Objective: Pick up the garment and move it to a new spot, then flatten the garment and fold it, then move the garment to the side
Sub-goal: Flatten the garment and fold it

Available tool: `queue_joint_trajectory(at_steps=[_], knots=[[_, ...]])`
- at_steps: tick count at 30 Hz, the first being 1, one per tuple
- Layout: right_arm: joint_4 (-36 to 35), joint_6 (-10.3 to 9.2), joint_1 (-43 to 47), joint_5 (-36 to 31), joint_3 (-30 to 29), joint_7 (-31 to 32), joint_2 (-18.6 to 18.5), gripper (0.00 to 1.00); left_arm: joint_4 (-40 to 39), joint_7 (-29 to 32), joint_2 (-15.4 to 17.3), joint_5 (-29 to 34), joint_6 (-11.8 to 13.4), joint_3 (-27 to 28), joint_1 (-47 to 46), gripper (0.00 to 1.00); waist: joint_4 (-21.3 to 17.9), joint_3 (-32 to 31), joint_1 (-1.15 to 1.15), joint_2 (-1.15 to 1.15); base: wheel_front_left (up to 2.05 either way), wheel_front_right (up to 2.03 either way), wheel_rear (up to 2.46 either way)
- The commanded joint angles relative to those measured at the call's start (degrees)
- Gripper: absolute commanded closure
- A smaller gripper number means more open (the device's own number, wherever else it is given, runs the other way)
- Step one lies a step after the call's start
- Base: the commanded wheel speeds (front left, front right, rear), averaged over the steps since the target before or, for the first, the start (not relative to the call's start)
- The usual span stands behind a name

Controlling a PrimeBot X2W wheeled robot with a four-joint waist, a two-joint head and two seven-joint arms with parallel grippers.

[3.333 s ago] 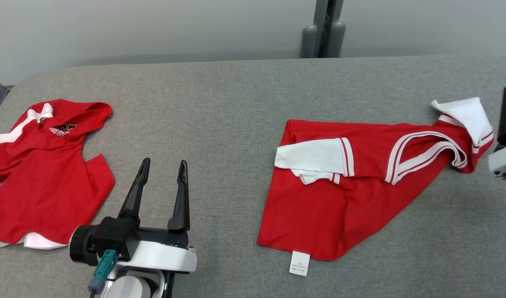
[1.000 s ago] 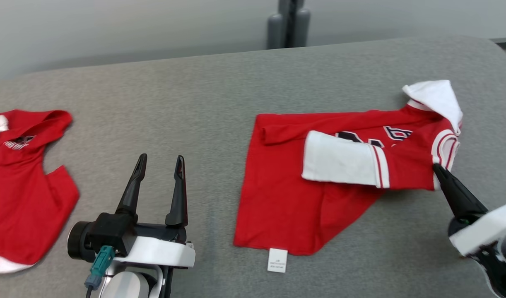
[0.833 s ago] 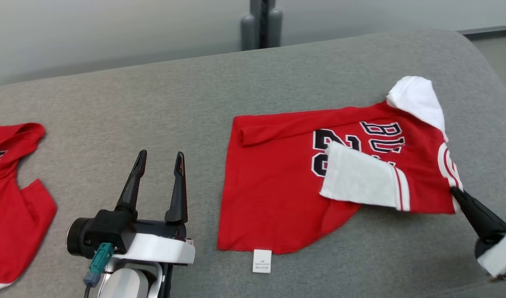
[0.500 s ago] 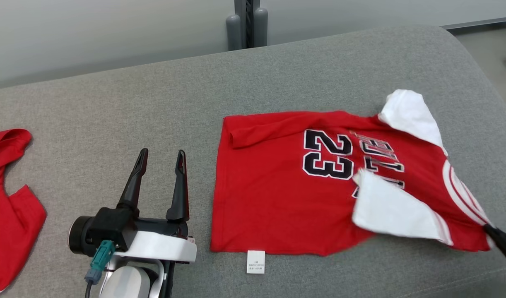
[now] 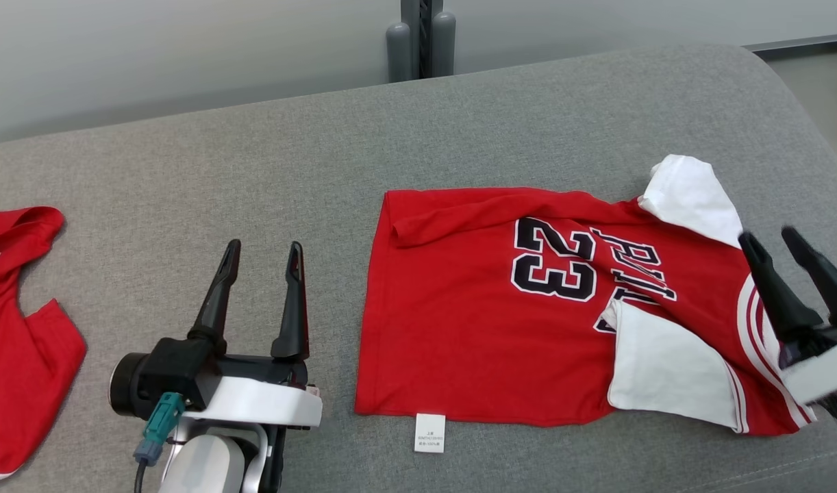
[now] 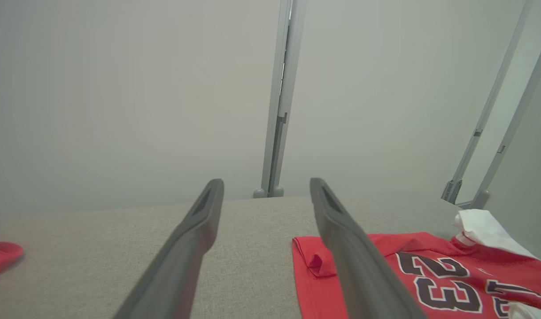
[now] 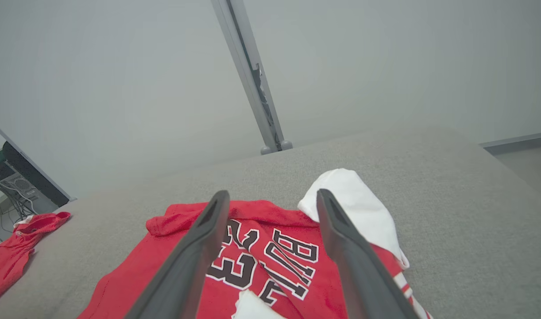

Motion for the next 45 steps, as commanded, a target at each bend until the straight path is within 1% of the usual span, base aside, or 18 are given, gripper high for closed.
queue_joint_trajectory(at_steps=[1,7,10,12,16,17,18,20,22,24,25,26,32,33,40,41,42,45], knots=[[-0.6,0.00,-1.1,-1.0,0.0,-1.9,0.8,0.00,-0.2,-0.2,0.2,-0.3,0.1,0.4,-0.8,0.00,-0.1,0.1,0.00,0.00,0.00,0.00,0.00],[-1.3,0.00,-5.4,-6.6,3.6,-10.4,7.3,0.00,-0.4,-0.2,0.2,-0.3,-0.2,0.7,-1.5,0.00,-0.3,1.5,0.00,0.00,0.00,0.00,0.00],[-0.8,0.00,-6.6,-9.1,4.9,-12.1,10.8,0.00,-0.1,-0.1,0.2,-1.4,-0.3,0.6,-1.9,0.00,-0.5,2.4,0.00,0.00,0.00,0.00,0.00],[-0.7,0.00,-7.1,-9.9,5.7,-12.6,12.7,0.00,0.5,-0.2,0.2,-0.6,-0.7,0.3,-2.7,0.00,-0.9,3.3,0.00,0.00,0.00,0.00,0.00],[-0.4,0.00,-7.3,-12.2,5.9,-12.9,14.9,0.00,3.4,-0.1,0.2,2.6,-2.2,-1.4,-4.7,0.00,-2.1,5.2,0.00,0.00,0.00,0.00,0.00],[-0.4,0.00,-7.4,-12.4,5.5,-12.8,15.4,0.00,4.9,-0.1,0.2,2.1,-2.7,-1.7,-5.3,0.00,-2.6,5.7,0.00,0.00,0.00,0.00,0.00],[-0.3,0.00,-7.3,-12.2,4.9,-12.9,16.1,0.00,6.5,-0.1,0.2,1.0,-3.3,-2.2,-6.0,0.00,-3.1,6.1,0.00,0.00,0.00,0.00,0.00],[-0.1,0.00,-6.9,-10.8,3.5,-12.8,17.6,0.00,9.8,-0.2,0.2,2.8,-5.4,-3.8,-8.9,0.00,-4.1,7.1,0.00,0.00,0.00,0.00,0.00],[-0.1,0.00,-6.7,-10.3,2.5,-12.8,18.4,0.00,13.7,-0.1,0.3,3.7,-7.0,-4.8,-11.4,0.00,-5.1,8.0,0.00,0.00,0.00,0.00,0.00],[-0.1,0.00,-6.6,-10.3,2.3,-12.8,18.9,0.00,18.3,-0.1,1.1,5.7,-8.0,-6.2,-14.5,0.00,-6.0,8.9,0.00,0.00,0.00,0.00,0.00],[-0.2,0.00,-6.6,-10.3,2.3,-12.8,19.3,0.00,20.3,-0.2,1.3,6.3,-8.2,-6.5,-16.4,0.00,-6.6,9.4,0.00,0.00,0.00,0.00,0.00],[-0.2,0.00,-6.6,-10.3,2.3,-12.8,19.3,0.00,20.3,-0.2,1.3,6.3,-8.2,-6.5,-16.4,0.00,-6.6,9.4,0.00,0.00,0.00,0.00,0.00],[-0.7,0.00,-6.8,-9.8,2.4,-12.8,20.5,0.00,30.9,0.4,2.4,8.4,-9.3,-8.0,-24.7,0.00,-9.2,11.6,0.00,0.00,0.00,0.00,0.00],[-0.8,0.00,-6.7,-9.9,2.3,-12.8,20.6,0.00,33.7,1.4,2.7,8.7,-9.5,-8.3,-27.0,0.00,-9.8,12.2,0.00,0.00,0.00,0.00,0.00],[1.1,0.01,-6.7,-11.6,0.4,-12.8,21.9,0.00,39.9,2.0,3.1,8.9,-10.8,-9.6,-32.2,0.00,-10.9,13.1,0.00,0.00,0.00,0.00,0.00],[1.2,0.01,-6.7,-11.7,0.4,-12.8,22.0,0.00,40.7,2.4,3.1,8.6,-11.0,-9.8,-32.6,0.68,-11.0,13.1,0.00,0.00,0.00,0.00,0.00],[1.4,0.01,-6.7,-11.7,0.5,-12.8,22.1,0.00,41.2,2.5,3.1,8.5,-11.5,-10.2,-33.0,1.00,-11.2,13.0,0.00,0.00,0.00,0.00,0.00],[1.9,0.01,-6.5,-12.1,0.4,-12.8,22.4,0.00,42.4,2.3,3.0,7.7,-12.3,-11.0,-33.7,1.00,-11.3,12.8,0.00,0.00,0.00,0.00,0.00]])
